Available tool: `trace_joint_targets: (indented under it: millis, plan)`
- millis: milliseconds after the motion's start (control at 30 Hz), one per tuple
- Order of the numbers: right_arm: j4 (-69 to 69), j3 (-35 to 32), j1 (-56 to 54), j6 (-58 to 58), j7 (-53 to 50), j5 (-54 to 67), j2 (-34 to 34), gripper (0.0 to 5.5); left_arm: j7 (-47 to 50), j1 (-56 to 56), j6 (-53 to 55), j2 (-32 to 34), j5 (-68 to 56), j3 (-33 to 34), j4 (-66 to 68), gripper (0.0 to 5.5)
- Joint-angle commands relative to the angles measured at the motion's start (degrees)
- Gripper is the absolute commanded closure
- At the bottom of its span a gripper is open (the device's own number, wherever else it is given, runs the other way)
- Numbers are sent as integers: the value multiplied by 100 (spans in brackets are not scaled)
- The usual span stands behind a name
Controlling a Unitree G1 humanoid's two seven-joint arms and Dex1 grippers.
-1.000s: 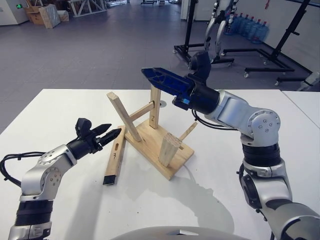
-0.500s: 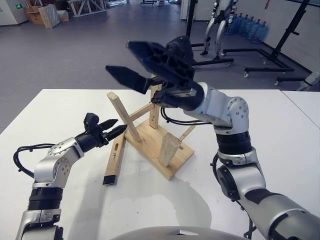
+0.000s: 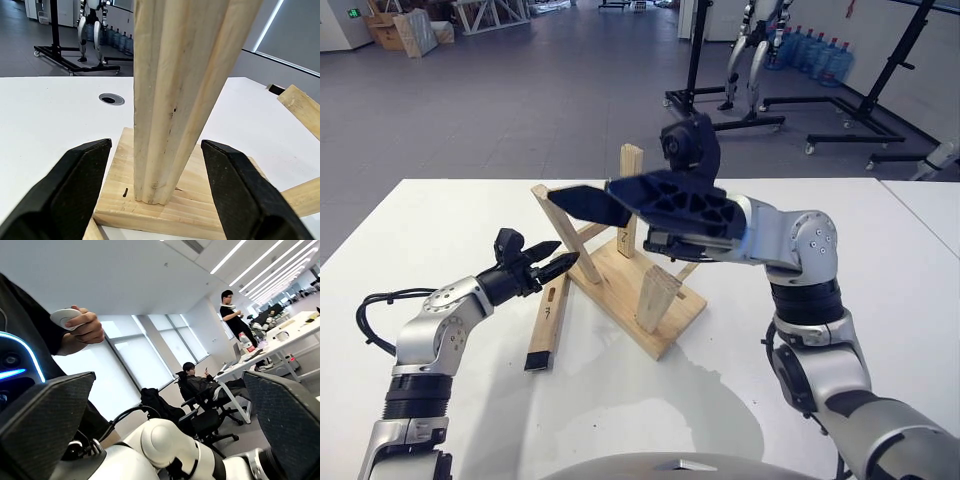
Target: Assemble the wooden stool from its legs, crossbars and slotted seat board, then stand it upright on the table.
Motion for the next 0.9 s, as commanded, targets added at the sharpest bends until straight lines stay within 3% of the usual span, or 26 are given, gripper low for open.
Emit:
trace_joint_targets:
  millis: [33,400,533,900]
  plan:
    - [156,-151,-252,-3,-22,43,354,10,7,-74,-18,-21,93,-46,7,222]
    - [281,429,889,63,-501,28,617,10,60,17,16,-130,137,-124,-109,222]
    - [507,773,1408,264,-354,-885,443,10,111,62,11,-194,157,-146,-147,222]
    - [228,326,848,-124,-573,-174,454,10,124,73,2,-235,196,-148,-174,222]
